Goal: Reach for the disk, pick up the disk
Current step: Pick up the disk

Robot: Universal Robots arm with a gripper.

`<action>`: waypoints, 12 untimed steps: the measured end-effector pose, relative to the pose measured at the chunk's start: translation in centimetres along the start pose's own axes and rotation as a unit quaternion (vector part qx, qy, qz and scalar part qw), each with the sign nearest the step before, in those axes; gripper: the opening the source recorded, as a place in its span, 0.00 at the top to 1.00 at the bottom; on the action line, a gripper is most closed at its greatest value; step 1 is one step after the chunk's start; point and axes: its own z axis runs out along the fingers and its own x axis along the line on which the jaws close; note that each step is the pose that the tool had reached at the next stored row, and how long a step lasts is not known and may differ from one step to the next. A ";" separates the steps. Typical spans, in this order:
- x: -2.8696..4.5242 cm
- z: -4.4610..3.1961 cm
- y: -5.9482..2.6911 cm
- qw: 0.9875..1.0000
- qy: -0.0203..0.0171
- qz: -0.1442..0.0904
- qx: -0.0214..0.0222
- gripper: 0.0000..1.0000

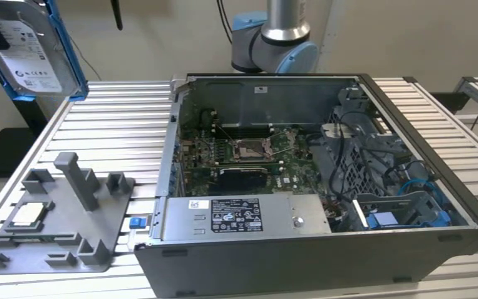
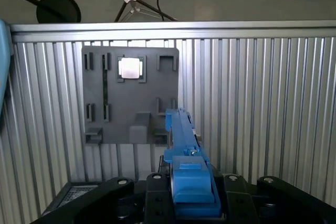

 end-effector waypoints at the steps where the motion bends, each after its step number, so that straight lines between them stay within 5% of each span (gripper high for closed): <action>1: -0.01 0.02 -0.26 1.000 0.000 0.000 0.000 1.00; 12: -0.12 0.24 -2.88 1.000 0.000 0.000 0.000 1.00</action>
